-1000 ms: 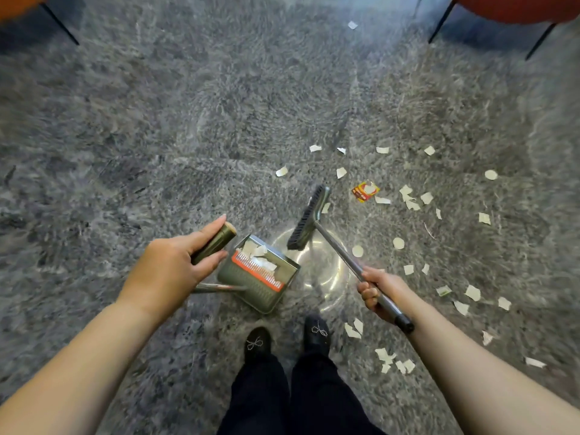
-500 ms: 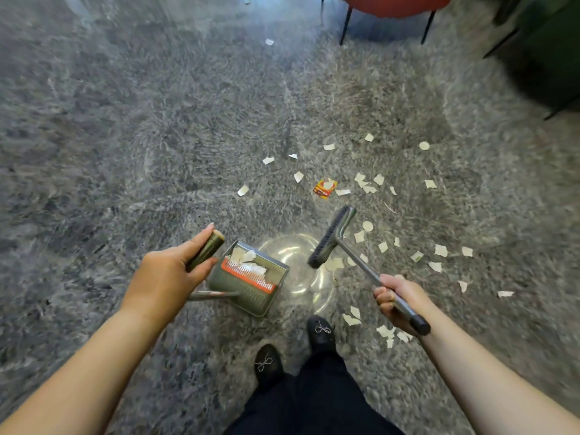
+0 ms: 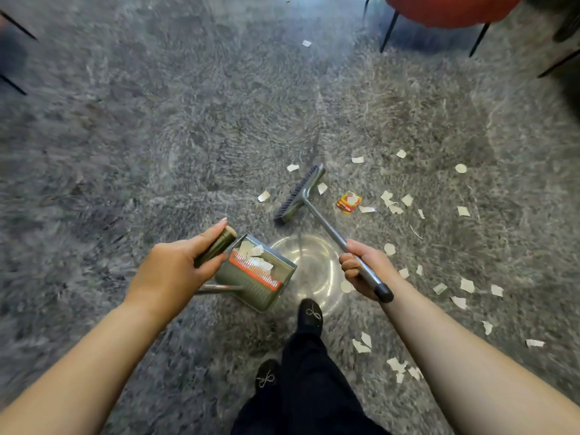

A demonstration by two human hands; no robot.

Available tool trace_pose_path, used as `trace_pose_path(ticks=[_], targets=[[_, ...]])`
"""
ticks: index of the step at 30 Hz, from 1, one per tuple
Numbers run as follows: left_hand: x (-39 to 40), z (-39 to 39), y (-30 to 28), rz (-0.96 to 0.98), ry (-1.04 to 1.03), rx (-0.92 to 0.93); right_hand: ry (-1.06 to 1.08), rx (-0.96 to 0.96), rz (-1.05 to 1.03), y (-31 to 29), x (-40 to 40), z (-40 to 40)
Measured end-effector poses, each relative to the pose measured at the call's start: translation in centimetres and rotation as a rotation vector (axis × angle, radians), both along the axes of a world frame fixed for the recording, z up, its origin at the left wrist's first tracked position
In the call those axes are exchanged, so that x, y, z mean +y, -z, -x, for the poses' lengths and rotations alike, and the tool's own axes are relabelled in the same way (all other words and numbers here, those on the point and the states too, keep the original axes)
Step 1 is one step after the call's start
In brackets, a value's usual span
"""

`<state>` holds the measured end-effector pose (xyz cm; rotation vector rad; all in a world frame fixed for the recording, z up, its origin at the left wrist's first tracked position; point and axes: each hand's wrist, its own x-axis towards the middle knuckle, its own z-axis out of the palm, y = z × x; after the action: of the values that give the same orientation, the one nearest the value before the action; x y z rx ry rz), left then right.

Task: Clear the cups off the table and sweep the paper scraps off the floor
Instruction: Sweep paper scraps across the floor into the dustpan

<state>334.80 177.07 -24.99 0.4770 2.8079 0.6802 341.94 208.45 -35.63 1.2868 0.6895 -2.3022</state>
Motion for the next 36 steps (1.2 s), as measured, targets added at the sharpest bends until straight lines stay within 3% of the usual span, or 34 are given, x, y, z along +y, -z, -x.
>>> trace_pose_path(ticks=[9,19,25,36], targets=[[3.4,5.4,0.6,-0.061,-0.050,0.010,-0.200,-0.027,0.037,3.0,-0.4,13.3],[6.0,8.9,1.1,-0.063,-0.045,-0.003,-0.216,-0.059,-0.010,5.9,0.6,19.1],[8.2,10.6,0.7,-0.077,-0.017,-0.047,-0.109,-0.150,0.005,6.2,5.2,16.6],[12.5,12.6,0.1,-0.063,0.162,-0.075,0.105,-0.243,-0.009,4.2,10.3,3.0]])
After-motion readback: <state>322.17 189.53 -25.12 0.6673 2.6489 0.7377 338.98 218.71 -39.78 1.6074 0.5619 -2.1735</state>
